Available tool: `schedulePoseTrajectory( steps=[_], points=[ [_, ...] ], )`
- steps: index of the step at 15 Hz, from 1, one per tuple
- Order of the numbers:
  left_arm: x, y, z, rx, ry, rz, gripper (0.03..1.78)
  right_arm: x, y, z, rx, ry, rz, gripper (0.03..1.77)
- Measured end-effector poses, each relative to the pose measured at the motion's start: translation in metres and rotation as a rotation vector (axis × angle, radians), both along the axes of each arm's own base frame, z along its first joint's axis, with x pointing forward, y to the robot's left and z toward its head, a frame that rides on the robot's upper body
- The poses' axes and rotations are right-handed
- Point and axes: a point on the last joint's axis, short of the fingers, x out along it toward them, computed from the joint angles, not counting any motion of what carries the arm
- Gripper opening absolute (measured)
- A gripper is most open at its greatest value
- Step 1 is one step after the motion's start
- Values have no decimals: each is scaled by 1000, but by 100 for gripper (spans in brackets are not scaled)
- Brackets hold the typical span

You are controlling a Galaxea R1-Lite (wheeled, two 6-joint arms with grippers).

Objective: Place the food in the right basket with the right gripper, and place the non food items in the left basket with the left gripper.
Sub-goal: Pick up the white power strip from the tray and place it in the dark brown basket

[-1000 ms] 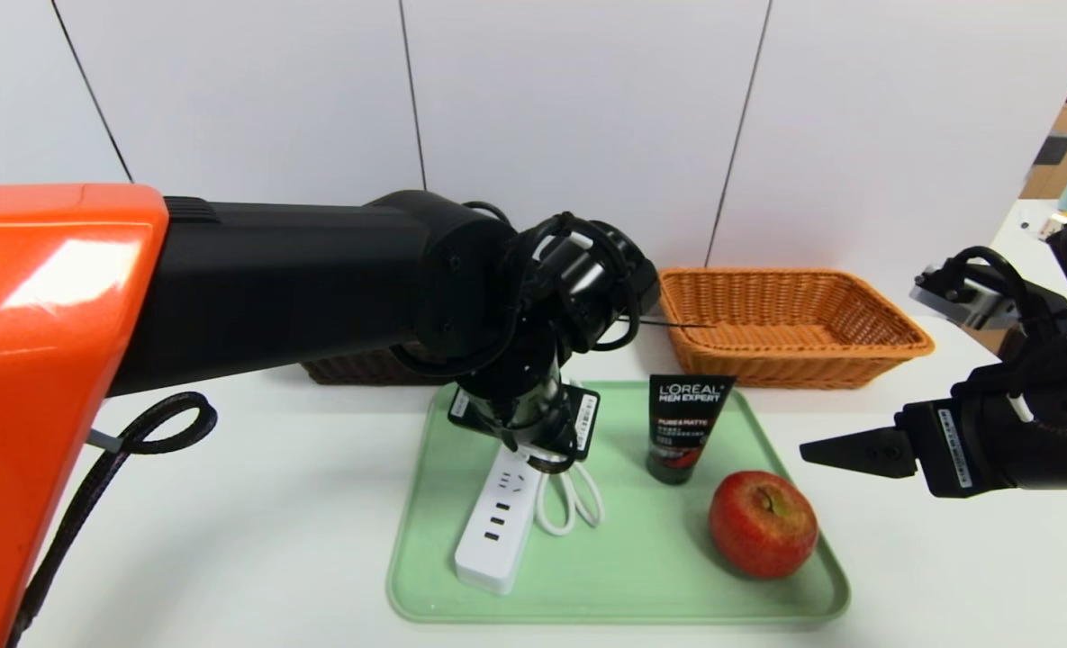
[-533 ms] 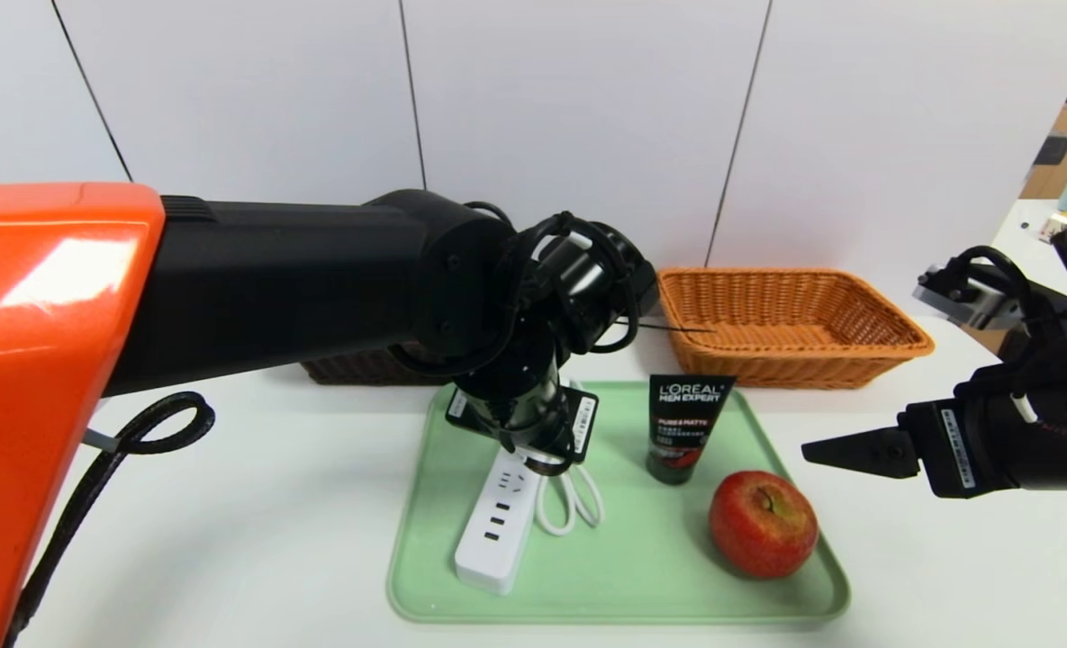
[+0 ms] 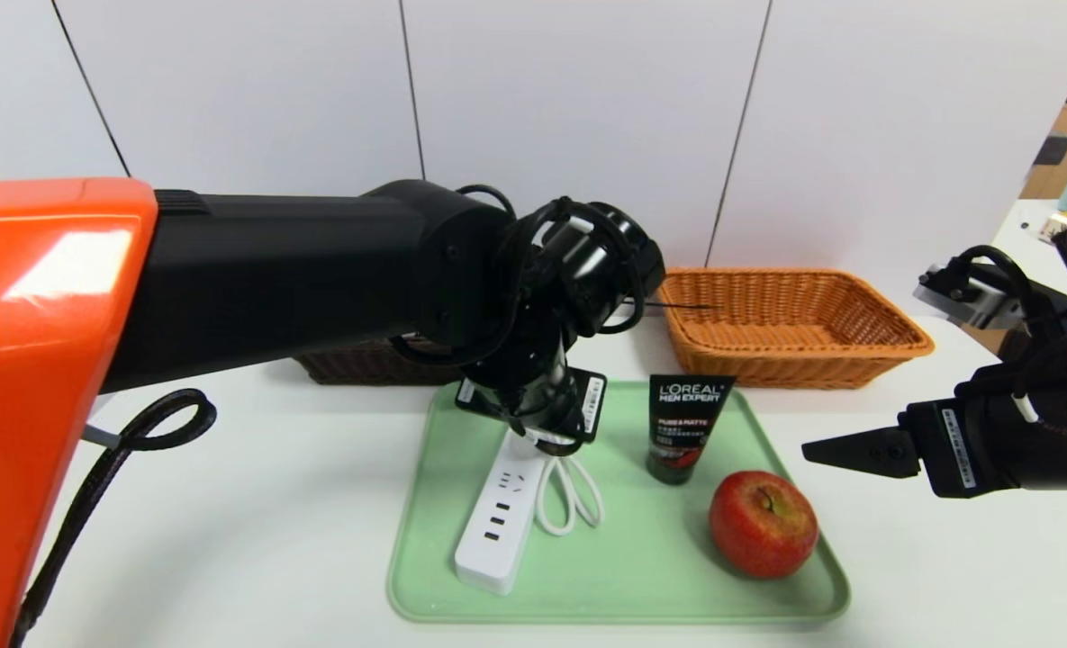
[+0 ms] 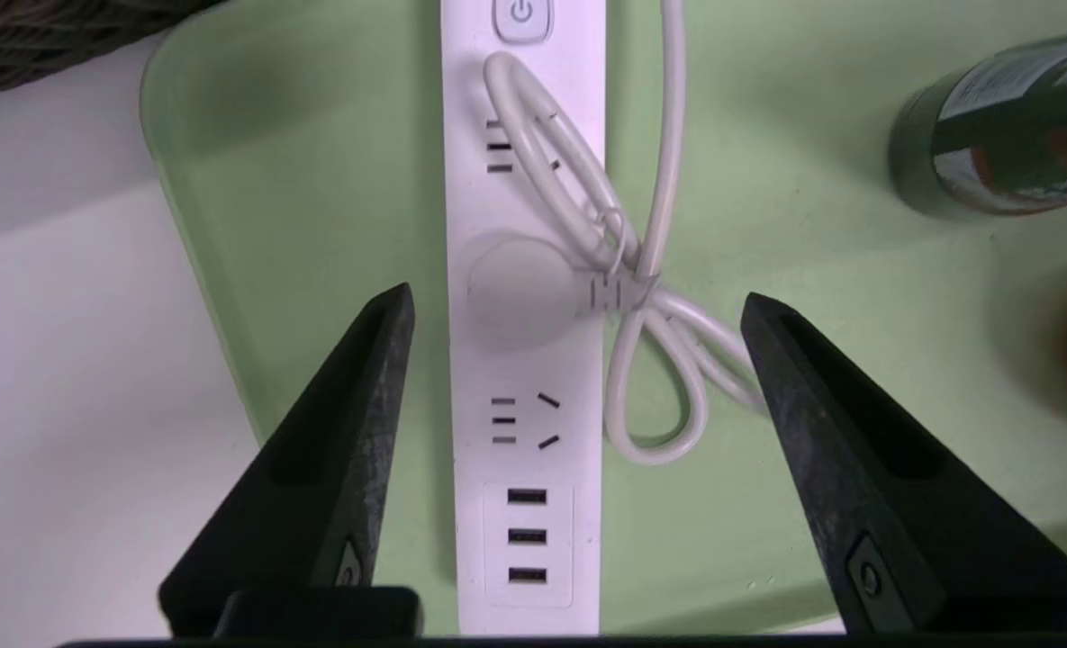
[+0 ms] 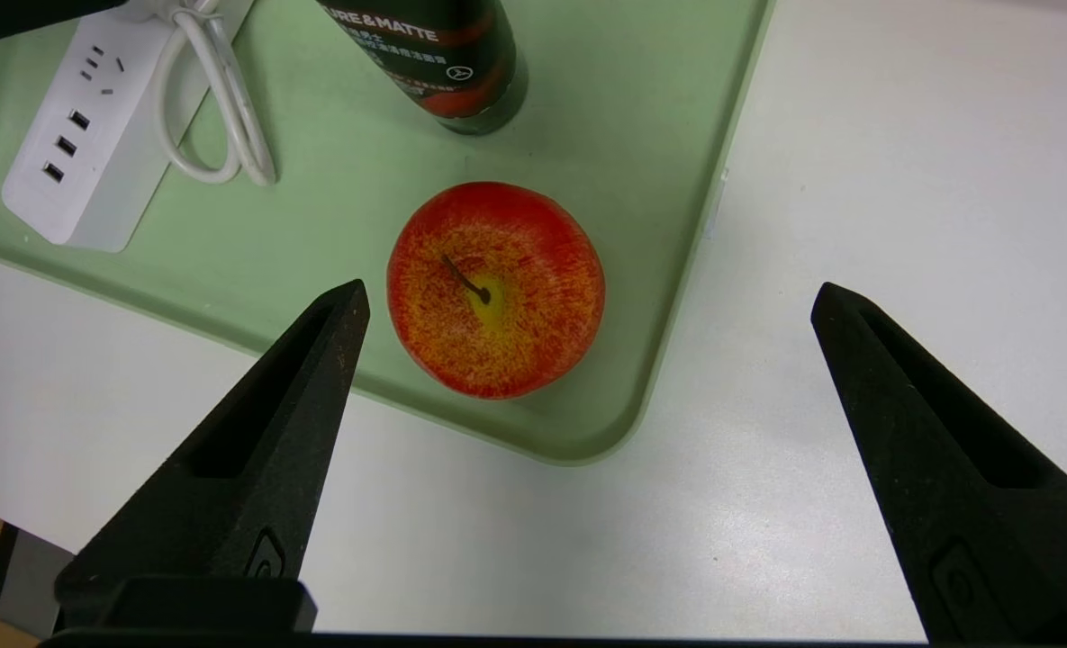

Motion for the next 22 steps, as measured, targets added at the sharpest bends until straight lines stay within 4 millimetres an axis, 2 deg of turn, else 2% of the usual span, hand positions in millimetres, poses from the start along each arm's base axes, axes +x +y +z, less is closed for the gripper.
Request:
schedulePoseTrajectory(
  steps=[5, 8, 14, 22],
  points=[
    [18, -19, -28, 10, -54, 47, 150, -1, 0, -2, -2, 7, -1, 170],
    [27, -20, -44, 43, -39, 68, 156, -1, 0, -4, -6, 15, -1, 170],
    [37, -13, -53, 61, -11, 99, 164, -1, 0, -6, -5, 13, 0, 170],
    [37, -12, -71, 96, 60, 142, 167, -1, 0, -6, -5, 14, 0, 170]
  ],
)
